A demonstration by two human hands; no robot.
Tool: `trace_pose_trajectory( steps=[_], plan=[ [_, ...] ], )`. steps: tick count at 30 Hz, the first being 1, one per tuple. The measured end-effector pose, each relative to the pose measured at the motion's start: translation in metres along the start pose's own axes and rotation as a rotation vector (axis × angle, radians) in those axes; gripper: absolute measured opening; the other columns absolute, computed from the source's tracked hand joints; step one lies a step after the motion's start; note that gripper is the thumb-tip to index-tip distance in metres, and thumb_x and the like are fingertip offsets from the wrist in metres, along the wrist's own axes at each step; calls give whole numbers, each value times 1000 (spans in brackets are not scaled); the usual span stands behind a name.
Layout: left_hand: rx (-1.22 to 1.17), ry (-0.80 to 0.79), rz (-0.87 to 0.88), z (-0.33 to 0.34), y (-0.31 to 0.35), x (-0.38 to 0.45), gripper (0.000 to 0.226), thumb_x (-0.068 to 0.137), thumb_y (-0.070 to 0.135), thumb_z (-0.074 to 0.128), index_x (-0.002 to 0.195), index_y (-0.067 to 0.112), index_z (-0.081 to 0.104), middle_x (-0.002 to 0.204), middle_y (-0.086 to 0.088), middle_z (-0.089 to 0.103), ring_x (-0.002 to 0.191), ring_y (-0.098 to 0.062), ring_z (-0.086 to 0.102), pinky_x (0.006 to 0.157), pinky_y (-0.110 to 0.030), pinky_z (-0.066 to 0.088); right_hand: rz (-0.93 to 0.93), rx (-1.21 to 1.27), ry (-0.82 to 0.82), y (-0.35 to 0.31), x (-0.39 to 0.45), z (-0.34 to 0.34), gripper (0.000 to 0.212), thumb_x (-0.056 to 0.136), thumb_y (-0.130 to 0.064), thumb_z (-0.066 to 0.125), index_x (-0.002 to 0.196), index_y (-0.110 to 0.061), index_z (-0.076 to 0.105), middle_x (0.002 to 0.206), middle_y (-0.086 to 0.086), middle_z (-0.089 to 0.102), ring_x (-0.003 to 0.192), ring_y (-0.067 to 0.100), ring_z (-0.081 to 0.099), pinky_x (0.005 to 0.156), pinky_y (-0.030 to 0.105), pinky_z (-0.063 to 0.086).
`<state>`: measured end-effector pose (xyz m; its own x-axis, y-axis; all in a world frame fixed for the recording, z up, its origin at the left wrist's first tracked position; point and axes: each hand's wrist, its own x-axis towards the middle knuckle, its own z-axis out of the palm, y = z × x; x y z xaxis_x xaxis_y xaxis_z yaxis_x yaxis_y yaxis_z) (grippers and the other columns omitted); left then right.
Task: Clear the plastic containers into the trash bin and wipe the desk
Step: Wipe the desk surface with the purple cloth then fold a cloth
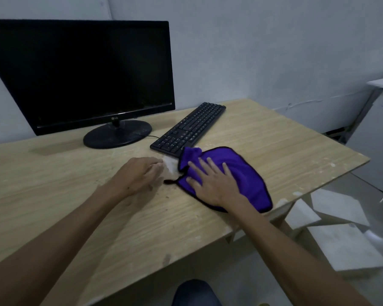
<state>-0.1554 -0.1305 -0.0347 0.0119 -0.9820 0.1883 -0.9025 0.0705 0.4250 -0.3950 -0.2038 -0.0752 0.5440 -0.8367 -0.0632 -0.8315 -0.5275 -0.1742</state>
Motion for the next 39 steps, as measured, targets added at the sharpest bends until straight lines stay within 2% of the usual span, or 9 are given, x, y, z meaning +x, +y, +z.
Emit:
trace_pose_trajectory(
  steps=[5, 9, 13, 18, 23, 28, 31, 36, 39],
  plan=[
    [-15, -21, -30, 9, -1, 1, 39, 105, 38, 42, 101, 13, 72, 98, -4, 76, 95, -26, 68, 88, -45, 52, -260, -38, -13, -34, -37, 11, 64, 105, -67, 15, 164, -46, 4, 174, -14, -1, 160, 13, -7, 128, 50, -8],
    [-4, -18, -9, 19, 9, 7, 29, 106, 28, 49, 104, 13, 74, 107, -6, 76, 100, -28, 67, 92, -45, 51, -365, -49, -53, 1, -61, 3, 58, 106, -65, 19, 161, -52, 6, 173, -17, 0, 159, 7, -10, 128, 42, -10],
    [3, -44, 10, 20, 29, 12, 38, 102, 40, 48, 111, 16, 76, 113, -6, 76, 105, -27, 67, 91, -43, 52, -160, 8, -18, 59, -50, -13, 54, 107, -61, 25, 159, -54, 15, 172, -20, 5, 160, 8, -3, 130, 44, -3],
    [-8, -82, 22, 21, 45, 19, 34, 105, 32, 53, 131, 20, 70, 135, -2, 69, 124, -22, 62, 103, -40, 49, 118, 0, -44, 82, -17, -21, 65, 106, -64, 16, 165, -39, 7, 173, -16, -2, 160, 12, -6, 128, 52, -4],
    [-45, -86, 28, 22, 57, 26, 46, 99, 41, 42, 120, 16, 74, 120, -6, 75, 111, -26, 67, 96, -42, 52, -87, -24, -21, 31, -46, -7, 64, 105, -66, 15, 164, -44, 3, 174, -12, -2, 160, 14, -7, 128, 54, -4],
    [-63, -109, 71, 35, 64, 40, 35, 109, 33, 44, 115, 17, 75, 110, 2, 75, 101, -18, 66, 92, -40, 52, -286, -50, 33, 33, -64, 4, 68, 101, -72, 16, 160, -52, -10, 174, -12, 4, 161, 14, -3, 129, 48, -3],
    [-44, -117, 88, 41, 66, 47, 40, 109, 40, 41, 112, 19, 75, 108, -1, 76, 99, -20, 67, 91, -45, 53, -238, -8, 45, 55, -57, -2, 75, 97, -80, 20, 160, -52, -10, 174, -11, 2, 160, 14, -6, 130, 46, -3],
    [-38, -131, 93, 49, 73, 58, 47, 106, 50, 38, 105, 18, 72, 100, -4, 76, 92, -22, 68, 86, -49, 54, -34, 58, 46, 113, -34, -18, 66, 100, -75, 25, 160, -53, 12, 174, -9, 3, 161, 19, -5, 129, 44, -3],
    [-64, -147, 105, 53, 81, 64, 42, 109, 42, 41, 118, 15, 72, 118, -7, 75, 107, -25, 68, 93, -43, 52, 103, 62, 48, 152, -21, -30, 63, 103, -70, 24, 162, -49, 16, 175, -7, 4, 161, 21, -3, 128, 46, -1]
  ],
)
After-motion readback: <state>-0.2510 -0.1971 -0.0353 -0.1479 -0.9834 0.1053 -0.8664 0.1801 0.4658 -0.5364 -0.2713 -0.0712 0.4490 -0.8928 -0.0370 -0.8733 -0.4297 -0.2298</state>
